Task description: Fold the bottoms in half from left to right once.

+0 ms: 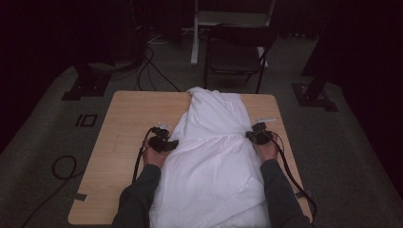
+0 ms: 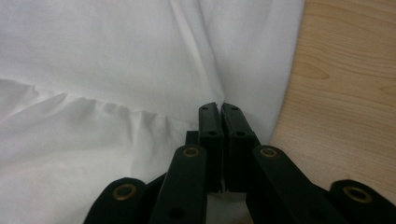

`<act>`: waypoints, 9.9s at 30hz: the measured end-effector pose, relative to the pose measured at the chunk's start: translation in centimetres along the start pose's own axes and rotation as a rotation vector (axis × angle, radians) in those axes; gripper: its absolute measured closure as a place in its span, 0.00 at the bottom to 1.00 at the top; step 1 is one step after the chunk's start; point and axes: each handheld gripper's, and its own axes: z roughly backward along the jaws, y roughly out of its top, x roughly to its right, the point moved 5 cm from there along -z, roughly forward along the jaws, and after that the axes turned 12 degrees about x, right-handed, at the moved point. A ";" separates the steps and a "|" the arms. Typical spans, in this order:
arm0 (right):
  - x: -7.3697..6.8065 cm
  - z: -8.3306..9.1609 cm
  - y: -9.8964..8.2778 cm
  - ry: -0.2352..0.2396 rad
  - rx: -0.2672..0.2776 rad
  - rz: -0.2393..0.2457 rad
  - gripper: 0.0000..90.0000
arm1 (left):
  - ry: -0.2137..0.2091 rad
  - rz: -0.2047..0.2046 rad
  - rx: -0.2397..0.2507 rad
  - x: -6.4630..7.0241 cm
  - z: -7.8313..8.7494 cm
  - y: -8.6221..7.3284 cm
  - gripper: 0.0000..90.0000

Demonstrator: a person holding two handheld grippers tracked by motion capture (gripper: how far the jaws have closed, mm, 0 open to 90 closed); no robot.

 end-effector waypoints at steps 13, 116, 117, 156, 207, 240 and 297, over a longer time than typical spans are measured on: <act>-2.7 3.1 -2.5 0.033 0.014 0.027 0.97 | -0.009 -0.015 -0.012 -0.7 4.8 -3.4 0.96; -6.2 2.0 -1.8 0.081 0.003 -0.011 0.81 | -0.043 0.020 -0.026 0.9 2.0 -1.5 0.93; -6.4 2.5 -2.2 0.085 0.003 -0.005 0.81 | -0.053 0.025 -0.022 1.2 3.1 -2.3 0.93; -12.2 -6.1 7.6 0.273 0.005 0.003 0.86 | -0.049 -0.015 0.025 2.4 1.6 -1.6 0.55; -6.7 1.7 -1.5 0.159 -0.035 -0.049 0.95 | -0.154 -0.116 -0.031 5.8 2.0 -1.9 0.73; -6.2 -4.7 3.8 0.152 -0.033 -0.340 0.91 | -0.106 -0.219 -0.066 7.5 0.2 -0.3 0.68; -6.4 -4.0 2.9 0.036 -0.044 -0.070 0.84 | -0.081 -0.073 -0.015 5.1 -2.0 1.0 0.69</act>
